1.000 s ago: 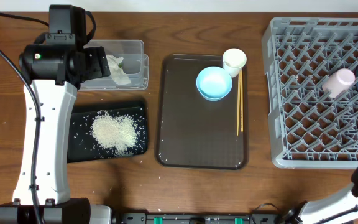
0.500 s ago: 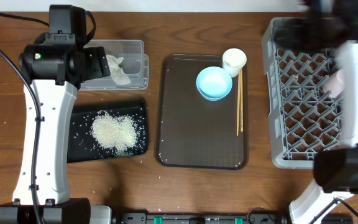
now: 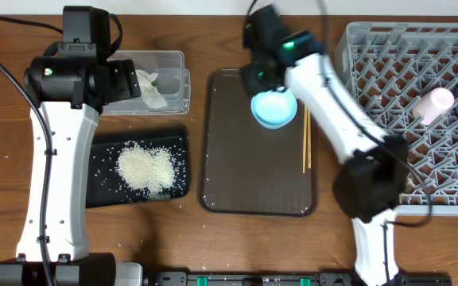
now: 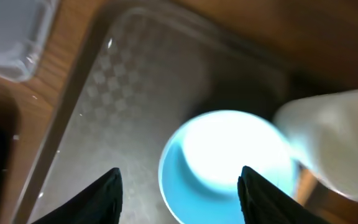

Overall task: Sort waste into correct bins and load items into the dishwasher rack
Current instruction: 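Reach the right gripper left to the light-blue bowl on the tray, then grasp the light-blue bowl rim with the right gripper and lift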

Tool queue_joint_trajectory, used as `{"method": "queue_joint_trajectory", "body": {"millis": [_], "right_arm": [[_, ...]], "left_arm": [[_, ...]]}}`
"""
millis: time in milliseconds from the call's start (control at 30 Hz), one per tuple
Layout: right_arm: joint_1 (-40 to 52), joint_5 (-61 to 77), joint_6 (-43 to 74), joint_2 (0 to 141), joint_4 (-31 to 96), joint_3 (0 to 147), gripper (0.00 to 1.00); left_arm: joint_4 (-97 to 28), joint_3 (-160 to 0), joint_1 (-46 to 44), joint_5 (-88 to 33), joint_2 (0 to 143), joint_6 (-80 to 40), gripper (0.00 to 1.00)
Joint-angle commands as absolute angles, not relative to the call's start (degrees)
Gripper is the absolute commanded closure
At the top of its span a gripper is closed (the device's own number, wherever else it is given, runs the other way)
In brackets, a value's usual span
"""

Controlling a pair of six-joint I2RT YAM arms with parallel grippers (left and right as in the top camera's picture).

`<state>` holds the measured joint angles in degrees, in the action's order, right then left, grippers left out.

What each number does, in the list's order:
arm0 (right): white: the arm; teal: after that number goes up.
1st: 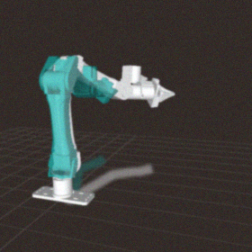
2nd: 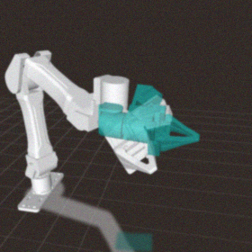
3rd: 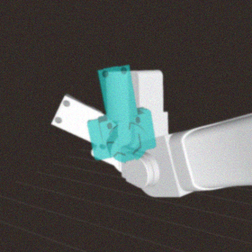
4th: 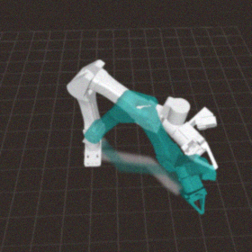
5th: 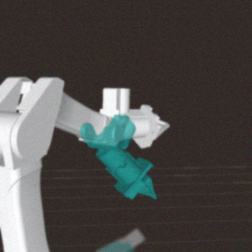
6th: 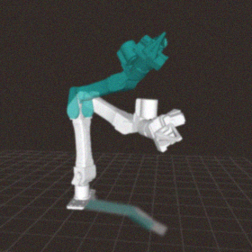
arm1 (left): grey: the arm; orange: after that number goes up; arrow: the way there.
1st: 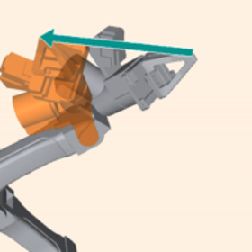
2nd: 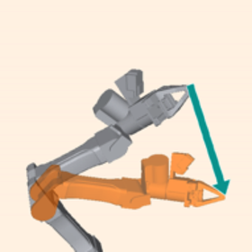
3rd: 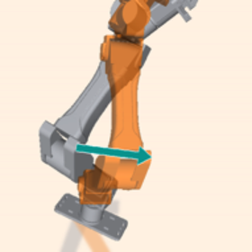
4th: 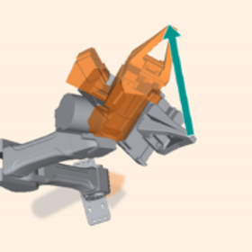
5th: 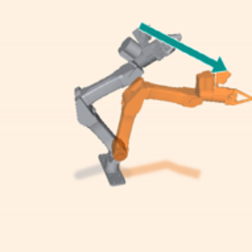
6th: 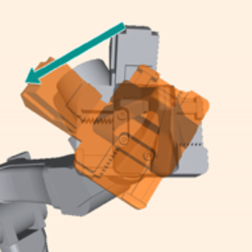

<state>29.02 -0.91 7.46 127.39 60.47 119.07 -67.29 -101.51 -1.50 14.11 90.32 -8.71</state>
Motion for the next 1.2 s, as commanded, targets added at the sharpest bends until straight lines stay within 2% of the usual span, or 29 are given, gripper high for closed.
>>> {"method": "queue_joint_trajectory", "body": {"millis": [0, 400, 600, 767, 833, 933, 1067, 1167], "right_arm": [[30.9, -3.2, 9.2, 129.9, 60.2, 119.0, 0.42], [32.0, -3.2, 11.2, 135.9, 63.7, 119.0, 0.45], [32.2, -3.2, 12.5, 136.1, 63.9, 117.4, 0.64], [32.3, -3.2, 12.9, 136.1, 62.1, 113.8, 0.65], [32.3, -3.2, 13.3, 136.1, 61.1, 112.2, 0.69], [32.3, -2.8, 13.8, 136.1, 61.3, 111.7, 0.82], [32.7, -1.9, 14.4, 135.5, 62.7, 112.6, 0.87], [32.8, -0.9, 14.6, 135.0, 64.6, 114.6, 0.96]], "left_arm": [[-67.5, -101.5, -1.3, 14.6, 89.9, -8.2, 0.04], [-67.5, -101.5, -1.3, 14.6, 89.9, -8.2, 0.04], [-67.4, -101.5, -1.3, 14.6, 89.9, -8.2, 0.04], [-67.5, -101.5, -1.3, 14.6, 89.9, -8.2, 0.04], [-67.5, -101.5, -1.3, 14.6, 89.9, -8.2, 0.04], [-67.4, -101.5, -1.3, 14.6, 89.9, -8.2, 0.04], [-67.5, -101.5, -1.3, 14.6, 89.9, -8.2, 0.04], [-67.4, -101.5, -1.3, 14.6, 89.9, -8.2, 0.04]]}}
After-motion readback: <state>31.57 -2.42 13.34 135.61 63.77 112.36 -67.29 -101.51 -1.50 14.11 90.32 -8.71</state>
